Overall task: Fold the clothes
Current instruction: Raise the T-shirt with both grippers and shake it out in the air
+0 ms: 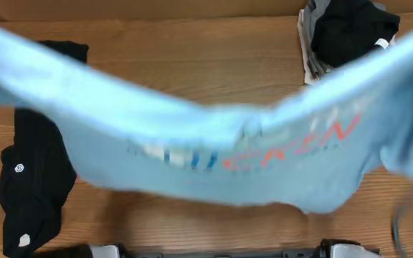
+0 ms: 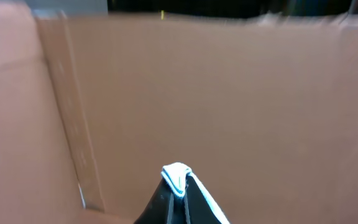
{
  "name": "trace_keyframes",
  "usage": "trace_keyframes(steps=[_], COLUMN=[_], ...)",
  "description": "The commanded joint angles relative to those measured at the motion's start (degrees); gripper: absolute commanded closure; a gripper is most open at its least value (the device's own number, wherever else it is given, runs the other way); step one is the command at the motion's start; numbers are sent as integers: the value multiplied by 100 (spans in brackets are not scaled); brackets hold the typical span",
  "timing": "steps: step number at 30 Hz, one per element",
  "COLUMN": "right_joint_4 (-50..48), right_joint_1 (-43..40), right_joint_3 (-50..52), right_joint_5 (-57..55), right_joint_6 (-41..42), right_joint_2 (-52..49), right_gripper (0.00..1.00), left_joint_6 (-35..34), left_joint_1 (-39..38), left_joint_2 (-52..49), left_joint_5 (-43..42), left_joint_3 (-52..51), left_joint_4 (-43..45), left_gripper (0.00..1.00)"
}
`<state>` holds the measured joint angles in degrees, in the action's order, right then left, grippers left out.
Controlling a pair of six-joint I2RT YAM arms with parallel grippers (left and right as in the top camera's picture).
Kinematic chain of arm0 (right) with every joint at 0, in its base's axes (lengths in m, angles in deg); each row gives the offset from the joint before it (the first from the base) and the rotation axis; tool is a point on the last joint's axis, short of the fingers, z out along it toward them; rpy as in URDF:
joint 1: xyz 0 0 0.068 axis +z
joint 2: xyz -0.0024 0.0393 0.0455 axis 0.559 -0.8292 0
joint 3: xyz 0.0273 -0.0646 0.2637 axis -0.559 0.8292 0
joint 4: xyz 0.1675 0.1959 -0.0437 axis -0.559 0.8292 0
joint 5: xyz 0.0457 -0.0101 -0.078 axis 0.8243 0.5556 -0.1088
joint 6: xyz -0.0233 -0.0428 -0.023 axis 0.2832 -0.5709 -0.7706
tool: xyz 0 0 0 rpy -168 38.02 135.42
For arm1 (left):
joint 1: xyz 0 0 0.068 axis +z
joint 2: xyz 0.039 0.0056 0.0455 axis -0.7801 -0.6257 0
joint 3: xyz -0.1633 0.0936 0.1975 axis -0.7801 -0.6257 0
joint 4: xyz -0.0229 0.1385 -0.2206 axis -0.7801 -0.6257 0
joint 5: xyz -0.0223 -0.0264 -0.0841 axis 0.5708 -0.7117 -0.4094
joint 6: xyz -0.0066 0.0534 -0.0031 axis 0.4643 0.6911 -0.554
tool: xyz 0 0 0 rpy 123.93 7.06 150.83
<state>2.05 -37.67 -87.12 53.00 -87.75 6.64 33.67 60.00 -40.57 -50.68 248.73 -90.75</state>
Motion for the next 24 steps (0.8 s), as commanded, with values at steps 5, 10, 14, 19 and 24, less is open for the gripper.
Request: trace_keyframes(steps=[5, 10, 14, 19, 24], right_joint_4=[-1180, -2669, -3864, -4216, -3311], right_joint_1=[-4, 114, 149, 149, 149], right_joint_3=[87, 87, 83, -42, 118], right_joint_5=[586, 570, 533, 640, 647], right_joint_6=[46, 229, 640, 778, 713], right_joint_2=[-1987, -2601, -2653, -2651, -2704], right_gripper=[96, 96, 96, 96, 96], left_joint_6=[-46, -168, -367, -208, 31], left_joint_1=[35, 35, 35, 37, 37], left_joint_2=[-1788, -2444, -2564, -2448, -2483], left_joint_5=[-59, -177, -179, -175, -129], left_joint_3=[-162, -162, -162, -151, -153], left_joint_4=[850, 2184, 3053, 3121, 2450], left_gripper=[96, 96, 96, 96, 96])
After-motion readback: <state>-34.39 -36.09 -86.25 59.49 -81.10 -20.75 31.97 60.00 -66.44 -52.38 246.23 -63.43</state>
